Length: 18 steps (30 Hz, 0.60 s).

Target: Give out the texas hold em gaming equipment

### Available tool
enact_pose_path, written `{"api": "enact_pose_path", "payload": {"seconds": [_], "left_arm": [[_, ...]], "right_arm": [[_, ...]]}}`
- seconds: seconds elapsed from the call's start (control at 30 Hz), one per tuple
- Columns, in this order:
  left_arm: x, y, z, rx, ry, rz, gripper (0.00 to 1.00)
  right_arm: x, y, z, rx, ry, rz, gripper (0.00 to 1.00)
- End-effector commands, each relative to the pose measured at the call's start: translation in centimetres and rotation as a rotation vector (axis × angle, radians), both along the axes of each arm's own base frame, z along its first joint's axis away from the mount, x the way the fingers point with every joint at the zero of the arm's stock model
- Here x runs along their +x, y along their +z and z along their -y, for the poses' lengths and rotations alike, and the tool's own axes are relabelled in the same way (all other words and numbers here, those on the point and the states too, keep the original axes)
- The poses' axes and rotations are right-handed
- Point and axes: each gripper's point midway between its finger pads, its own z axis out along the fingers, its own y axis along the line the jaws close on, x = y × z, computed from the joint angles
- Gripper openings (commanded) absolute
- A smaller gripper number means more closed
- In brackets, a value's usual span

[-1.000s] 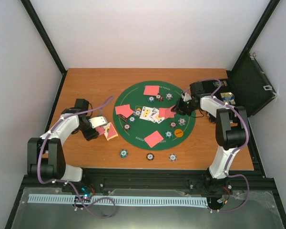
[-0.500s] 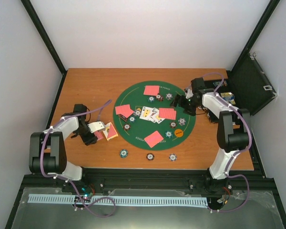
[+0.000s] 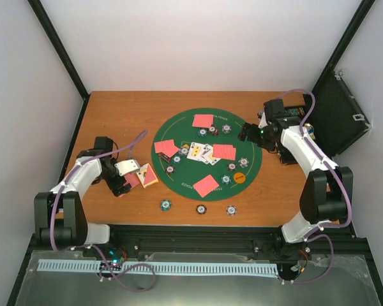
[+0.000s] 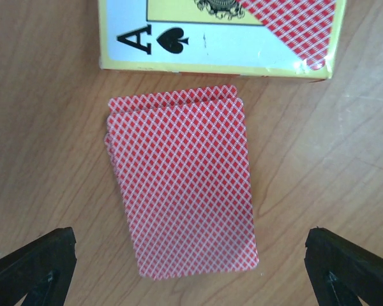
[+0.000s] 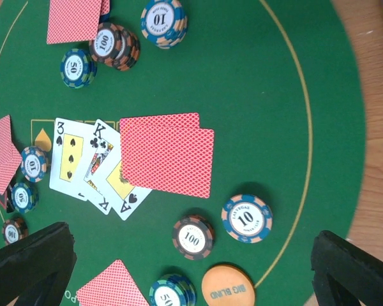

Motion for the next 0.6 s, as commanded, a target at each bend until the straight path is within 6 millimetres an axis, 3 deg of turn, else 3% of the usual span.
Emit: {"api": "enact_pose_path", "payload": {"seconds": [0.0,0.1,0.23,0.3,0.43,0.53,0.57], "left_arm": [[0.3,3.5,0.4,-0.032,-0.016,0.049,1.0],[2.0,6.6,1.4,-0.105,0.029,0.125,1.0],[6.4,11.4,2.7,-0.274,0.208,0.294,1.0],[8.9,13.3,3.1,-0.366,0.309,0.39,1.0],[13.1,15.8,2.4,-0.554,0.524,0.604,1.0],[13.8,16.0,1.8,-0.661,0.593,0.769,1.0],[13.5,14.9,1.6,-0.681,0.615,0.799,1.0]], "right_arm": [[-0.9,1.1,2.2,-0.103,-0.045,0.037,1.0],[-0.6,2.5,4.9,-0.218,-0.149,0.135,1.0],[-1.2,6.1,8.6,-0.352,-0.271,0.462,1.0],[-2.4,6.5,10.2,-0.404,-0.327,0.602,1.0],[-4.6,4.6,13.4,-0.5,-0.484,0.683,1.0],[-5.1,3.4,14.5,-0.557,-0.512,0.722,1.0],[-5.1,3.1,14.4,-0.563,-0.499,0.753,1.0]]}}
